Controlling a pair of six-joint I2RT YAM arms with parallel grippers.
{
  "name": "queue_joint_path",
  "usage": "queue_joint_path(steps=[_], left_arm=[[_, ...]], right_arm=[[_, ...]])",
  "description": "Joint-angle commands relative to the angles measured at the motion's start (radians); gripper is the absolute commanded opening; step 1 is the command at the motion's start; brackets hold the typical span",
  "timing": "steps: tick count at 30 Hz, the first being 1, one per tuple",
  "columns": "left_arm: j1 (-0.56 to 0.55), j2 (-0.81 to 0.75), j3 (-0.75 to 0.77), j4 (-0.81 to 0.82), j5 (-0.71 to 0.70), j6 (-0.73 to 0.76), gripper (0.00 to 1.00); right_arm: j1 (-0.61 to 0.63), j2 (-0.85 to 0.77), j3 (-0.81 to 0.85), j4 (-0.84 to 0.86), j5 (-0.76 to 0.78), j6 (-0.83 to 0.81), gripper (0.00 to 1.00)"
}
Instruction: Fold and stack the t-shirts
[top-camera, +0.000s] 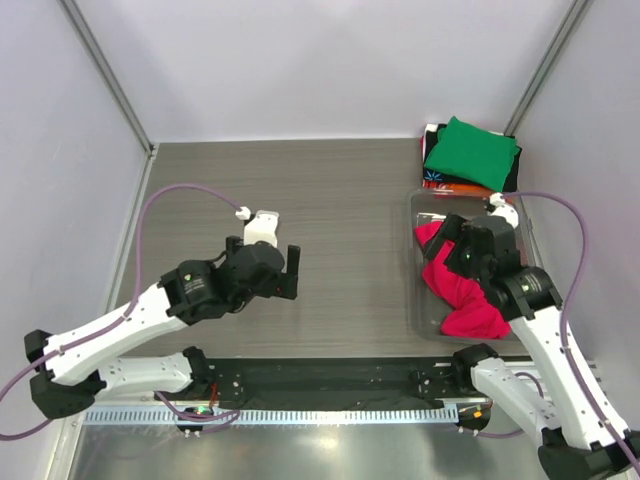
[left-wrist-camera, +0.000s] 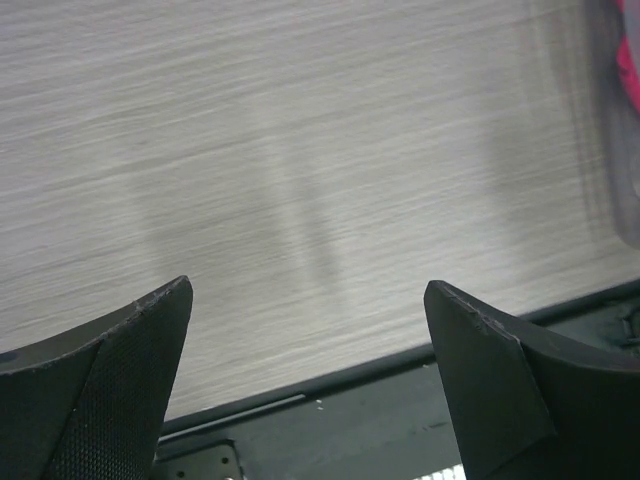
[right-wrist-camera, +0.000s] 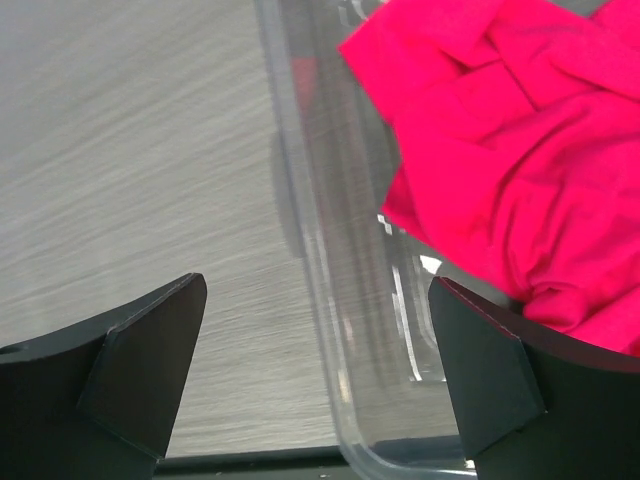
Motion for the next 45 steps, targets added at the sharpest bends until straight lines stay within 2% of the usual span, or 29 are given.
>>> queue_joint_path(steps=[1,8,13,16,26,29,30,32,33,36,38,42,43,45], left_arm=[[0.004,-0.049,-0.043,-0.058,-0.090,0.017,1.00],[0.004,-0.152,-0.118,-0.106,-0.124,0.011,1.00],[0.004,-0.220,-0.164,-0.132,-0.144,-0.010,1.00],[0.004,-0.260,-0.167,-0.119,-0.133,-0.004,1.00],[0.004,-0.310,-0.195,-0.092,-0.146,0.003,1.00],[0.004,-0.306,-0.195,-0.090,-0.149,0.005,1.00],[0.004,-0.306,-0.195,-0.092,-0.149,0.005,1.00],[0.004,-0.306,-0.195,-0.092,-0.152,0.005,1.00],[0.004,-0.307,-0.195,-0.092,-0.155,0.005,1.00],[0.004,-0.312,-0.195,-0.089,-0.156,0.005,1.00],[0.004,-0.316,-0.195,-0.089,-0.160,0.005,1.00],[0.004,-0.336,-0.195,-0.089,-0.170,0.000,1.00],[0.004,-0.342,-0.195,-0.089,-0.178,0.000,1.00],[0.004,-0.364,-0.196,-0.092,-0.187,-0.009,1.00]], right_arm=[[0.003,0.043,0.002,0.021,0.089,-0.032,1.00],[-0.032,0.260,0.040,-0.046,0.236,-0.072,1.00],[-0.225,0.412,-0.001,0.018,0.129,-0.103,1.00],[-0.273,0.483,-0.041,0.066,0.098,-0.114,1.00],[-0.306,0.644,-0.124,0.207,0.055,-0.115,0.97],[-0.310,0.666,-0.142,0.239,0.032,-0.118,0.66],[-0.310,0.667,-0.142,0.239,0.032,-0.121,0.43],[-0.310,0.658,-0.133,0.233,0.037,-0.138,0.19],[-0.310,0.637,-0.127,0.225,0.046,-0.140,0.01],[-0.305,0.591,-0.057,0.152,0.071,-0.146,0.01],[-0.293,0.517,0.047,0.084,0.091,-0.143,0.01],[-0.013,0.454,0.365,0.026,0.051,-0.158,0.01],[0.119,0.460,0.526,0.023,0.017,-0.163,0.01],[0.216,0.498,0.676,0.046,-0.068,-0.151,0.01]])
